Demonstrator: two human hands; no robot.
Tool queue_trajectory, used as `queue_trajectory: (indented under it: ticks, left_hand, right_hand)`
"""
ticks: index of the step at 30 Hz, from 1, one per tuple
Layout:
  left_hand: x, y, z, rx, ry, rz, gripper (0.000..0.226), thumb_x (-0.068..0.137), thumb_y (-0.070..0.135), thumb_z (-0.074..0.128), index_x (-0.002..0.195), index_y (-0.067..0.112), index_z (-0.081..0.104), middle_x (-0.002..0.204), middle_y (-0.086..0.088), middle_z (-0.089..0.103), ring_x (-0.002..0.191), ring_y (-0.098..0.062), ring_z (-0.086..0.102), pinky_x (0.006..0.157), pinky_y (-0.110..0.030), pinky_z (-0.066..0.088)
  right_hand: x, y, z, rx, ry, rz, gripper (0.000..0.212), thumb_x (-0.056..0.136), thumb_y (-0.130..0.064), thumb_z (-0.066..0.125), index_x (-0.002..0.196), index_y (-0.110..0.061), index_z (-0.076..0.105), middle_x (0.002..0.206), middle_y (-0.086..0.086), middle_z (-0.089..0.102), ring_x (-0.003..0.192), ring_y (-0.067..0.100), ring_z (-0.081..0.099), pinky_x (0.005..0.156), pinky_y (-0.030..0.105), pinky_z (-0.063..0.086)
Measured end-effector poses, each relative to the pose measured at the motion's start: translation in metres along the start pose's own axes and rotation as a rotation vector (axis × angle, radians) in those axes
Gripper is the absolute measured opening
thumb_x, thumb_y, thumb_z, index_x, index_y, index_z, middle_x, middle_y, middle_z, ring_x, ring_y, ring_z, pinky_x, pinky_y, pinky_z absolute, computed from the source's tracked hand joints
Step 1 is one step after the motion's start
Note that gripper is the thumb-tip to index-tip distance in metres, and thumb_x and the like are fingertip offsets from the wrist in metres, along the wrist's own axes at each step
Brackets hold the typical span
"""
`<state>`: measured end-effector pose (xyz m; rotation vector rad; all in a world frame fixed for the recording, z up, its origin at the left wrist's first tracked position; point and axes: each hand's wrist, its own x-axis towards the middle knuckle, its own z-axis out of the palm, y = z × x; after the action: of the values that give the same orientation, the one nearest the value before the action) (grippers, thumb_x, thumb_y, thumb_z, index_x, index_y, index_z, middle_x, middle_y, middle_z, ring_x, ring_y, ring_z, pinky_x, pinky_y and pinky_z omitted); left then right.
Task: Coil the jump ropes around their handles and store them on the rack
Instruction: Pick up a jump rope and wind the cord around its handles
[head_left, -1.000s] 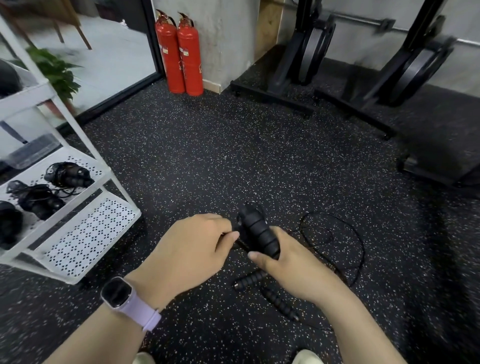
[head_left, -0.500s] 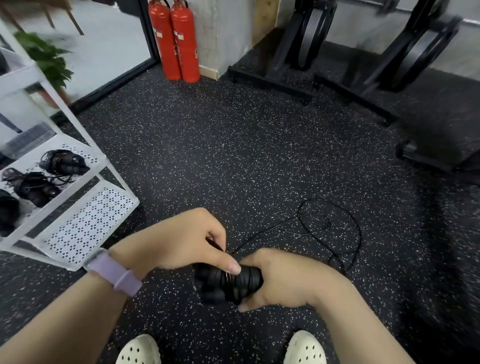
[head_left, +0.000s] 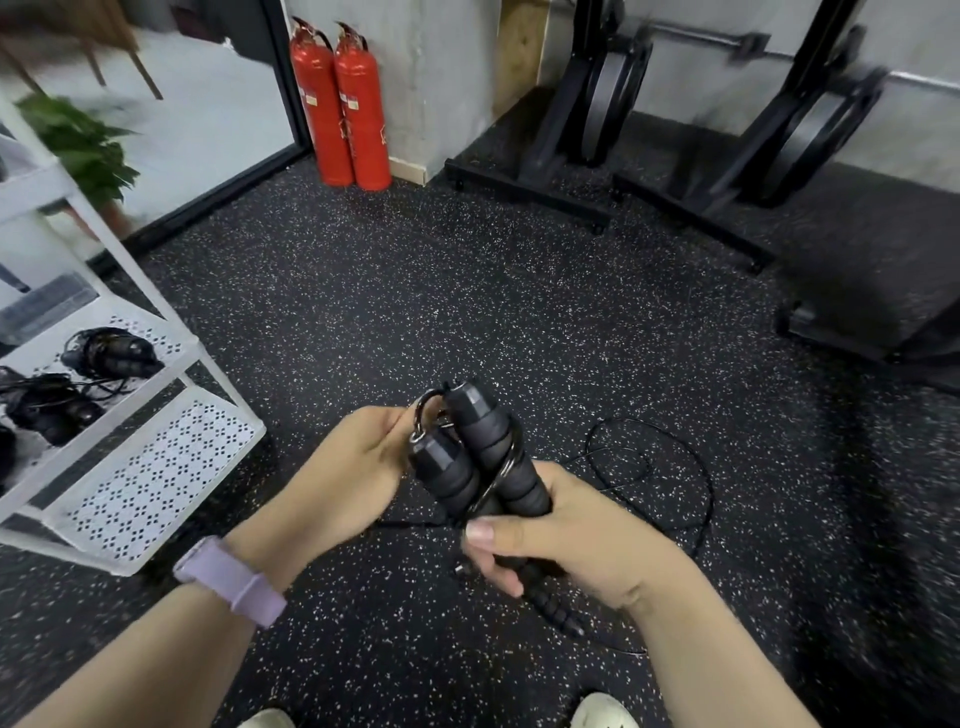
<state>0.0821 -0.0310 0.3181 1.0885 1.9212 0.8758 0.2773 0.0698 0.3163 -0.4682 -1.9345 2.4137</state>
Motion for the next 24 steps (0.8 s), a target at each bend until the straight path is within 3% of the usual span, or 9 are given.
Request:
queue_trajectory:
  ticks: [2, 5, 8, 11, 14, 19, 24]
  left_hand:
    - [0.000, 0.000, 0.007, 0.023, 0.081, 0.025, 0.044, 0.107, 0.047, 0.039, 0.085, 0.020, 0.066, 0.077, -0.009, 0.073, 0.068, -0.020, 0.061, 0.070, -0.039, 0.050]
    - [0.001, 0.003, 0.014, 0.043, 0.102, 0.131, 0.029, 0.107, 0.041, 0.037, 0.089, 0.039, 0.061, 0.077, -0.001, 0.072, 0.063, -0.014, 0.063, 0.063, -0.041, 0.053]
    - [0.001, 0.005, 0.018, 0.059, 0.119, 0.220, 0.026, 0.105, 0.039, 0.035, 0.090, 0.049, 0.053, 0.065, 0.008, 0.067, 0.042, -0.004, 0.047, 0.040, -0.022, 0.038]
    - [-0.001, 0.006, 0.016, 0.117, 0.109, 0.203, 0.027, 0.103, 0.041, 0.035, 0.084, 0.046, 0.054, 0.060, 0.004, 0.062, 0.040, -0.006, 0.043, 0.041, -0.020, 0.035]
    - [-0.002, 0.004, 0.014, 0.226, 0.130, 0.172, 0.032, 0.103, 0.038, 0.037, 0.075, 0.033, 0.051, 0.058, 0.002, 0.059, 0.043, -0.009, 0.044, 0.045, -0.028, 0.037]
    - [-0.003, 0.006, 0.018, 0.206, 0.110, 0.099, 0.034, 0.107, 0.028, 0.040, 0.076, 0.025, 0.053, 0.059, 0.002, 0.059, 0.046, -0.012, 0.046, 0.051, -0.040, 0.045]
    - [-0.007, 0.003, 0.019, 0.204, 0.047, 0.034, 0.046, 0.108, 0.042, 0.038, 0.071, 0.020, 0.056, 0.044, 0.015, 0.050, 0.038, -0.007, 0.038, 0.042, -0.021, 0.032]
  right_hand:
    - [0.004, 0.002, 0.000, 0.015, 0.020, -0.032, 0.020, 0.098, -0.014, 0.066, 0.080, -0.010, 0.060, 0.067, -0.001, 0.061, 0.057, 0.019, 0.049, 0.067, 0.031, 0.046]
    - [0.010, 0.004, 0.003, 0.110, 0.026, -0.068, 0.040, 0.097, -0.024, 0.070, 0.088, 0.011, 0.053, 0.071, 0.015, 0.055, 0.057, 0.019, 0.050, 0.065, 0.029, 0.047]
    - [0.013, 0.007, 0.003, 0.263, 0.103, -0.093, 0.053, 0.093, -0.030, 0.073, 0.104, 0.015, 0.048, 0.075, 0.015, 0.057, 0.056, 0.020, 0.051, 0.059, 0.031, 0.047]
    - [0.014, 0.010, 0.001, 0.210, 0.221, -0.079, 0.052, 0.090, -0.039, 0.074, 0.101, 0.008, 0.054, 0.077, 0.009, 0.063, 0.057, 0.020, 0.051, 0.056, 0.031, 0.046]
    - [0.014, 0.011, 0.003, 0.140, 0.297, -0.051, 0.038, 0.085, -0.048, 0.077, 0.092, -0.013, 0.067, 0.079, 0.009, 0.066, 0.059, 0.020, 0.053, 0.057, 0.031, 0.046]
    - [0.019, 0.011, 0.010, 0.204, 0.351, -0.080, 0.047, 0.087, -0.050, 0.075, 0.118, -0.017, 0.062, 0.080, 0.012, 0.064, 0.060, 0.021, 0.054, 0.055, 0.031, 0.047]
    - [0.024, 0.009, 0.013, 0.275, 0.511, -0.053, 0.037, 0.087, -0.059, 0.072, 0.104, -0.027, 0.069, 0.077, 0.010, 0.064, 0.056, 0.019, 0.052, 0.050, 0.029, 0.043]
